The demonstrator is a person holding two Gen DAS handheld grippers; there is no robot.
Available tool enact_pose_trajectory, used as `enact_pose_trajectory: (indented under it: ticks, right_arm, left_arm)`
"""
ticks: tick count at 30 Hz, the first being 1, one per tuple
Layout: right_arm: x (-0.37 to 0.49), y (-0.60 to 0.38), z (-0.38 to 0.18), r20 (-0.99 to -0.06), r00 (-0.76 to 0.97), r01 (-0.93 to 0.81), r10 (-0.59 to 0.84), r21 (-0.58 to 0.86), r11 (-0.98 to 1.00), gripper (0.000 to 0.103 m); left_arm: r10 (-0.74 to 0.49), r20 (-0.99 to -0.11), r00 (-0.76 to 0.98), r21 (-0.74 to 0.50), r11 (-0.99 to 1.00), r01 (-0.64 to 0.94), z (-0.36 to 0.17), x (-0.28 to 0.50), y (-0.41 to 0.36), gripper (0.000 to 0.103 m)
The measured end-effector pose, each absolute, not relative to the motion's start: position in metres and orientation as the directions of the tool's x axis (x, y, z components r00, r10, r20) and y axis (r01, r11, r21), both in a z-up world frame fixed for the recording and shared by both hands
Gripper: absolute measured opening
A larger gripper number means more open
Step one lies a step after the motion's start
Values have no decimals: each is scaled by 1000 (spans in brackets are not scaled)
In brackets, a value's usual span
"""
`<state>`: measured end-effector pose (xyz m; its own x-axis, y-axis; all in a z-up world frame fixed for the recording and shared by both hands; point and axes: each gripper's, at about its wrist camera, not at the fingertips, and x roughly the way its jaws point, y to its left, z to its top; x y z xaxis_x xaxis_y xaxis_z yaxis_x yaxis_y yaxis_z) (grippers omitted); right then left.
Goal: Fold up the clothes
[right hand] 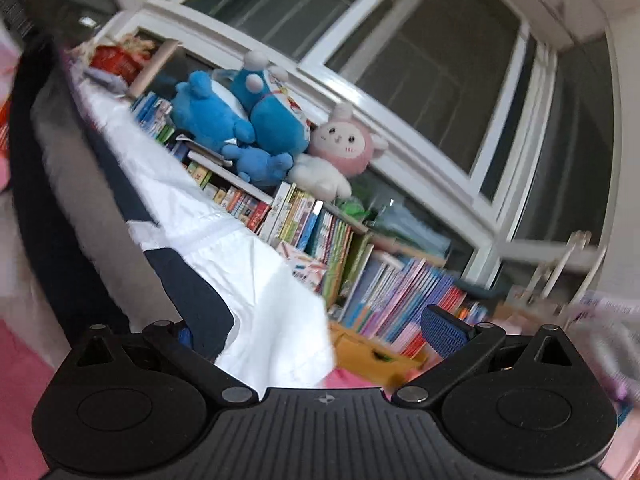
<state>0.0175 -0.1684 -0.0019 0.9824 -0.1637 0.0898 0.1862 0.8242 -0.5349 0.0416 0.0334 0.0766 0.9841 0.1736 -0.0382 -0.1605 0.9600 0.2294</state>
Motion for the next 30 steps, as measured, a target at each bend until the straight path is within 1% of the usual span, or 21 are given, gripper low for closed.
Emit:
enact_pose_trajectory:
  ticks: [4,6,8,10,11,13,16,18,20,21,23,25,28,30]
  right_arm:
    - [-13,-169,-12,141,982,185,-126,-569,802,103]
    - [-16,-163,-29,143,974,224,-173,-613,757,103]
    - [-17,-164,-47,118,974,224,-195,-636,739,103]
    - [-17,-170,-60,80,976,206,-202,-633,746,103]
    - [-16,-175,-58,57,974,209,-220,-606,768,103]
    - [-14,-191,-49,5,969,212,-248,-540,815,103]
    - [-20,-230,-20,-96,966,176,-239,-429,886,103]
    - [-30,-259,7,-149,971,122,-189,-373,920,103]
    - [-46,-285,35,-197,973,49,-119,-331,942,103]
    - [-56,-296,48,-220,972,4,-78,-319,948,103]
    - [-80,-310,63,-254,967,-79,-10,-337,938,103]
    - [-107,-313,64,-280,960,-134,25,-376,917,103]
    - [-145,-309,56,-323,944,-206,66,-421,884,103]
    - [-168,-304,46,-348,933,-245,88,-439,864,103]
  left_arm:
    - [159,6,987,171,973,-157,103,24,32,103]
    - [209,41,977,141,967,-213,117,19,34,103]
    - [243,65,968,112,962,-249,130,15,40,103]
    - [197,13,980,90,976,-197,138,15,49,103]
    - [193,-8,981,104,976,-191,136,15,50,103]
    - [238,-31,971,197,954,-228,124,17,48,103]
    - [225,-120,967,245,951,-190,104,12,60,103]
    - [173,-204,963,215,968,-129,93,-2,74,103]
    - [101,-287,953,150,987,-59,85,-25,87,103]
    - [67,-312,948,117,993,-32,82,-38,92,103]
    - [10,-347,938,72,997,16,76,-68,97,103]
    - [-22,-377,926,44,998,41,72,-100,98,103]
    - [-32,-409,912,41,998,54,64,-143,98,103]
    - [-13,-429,903,65,997,45,54,-161,95,103]
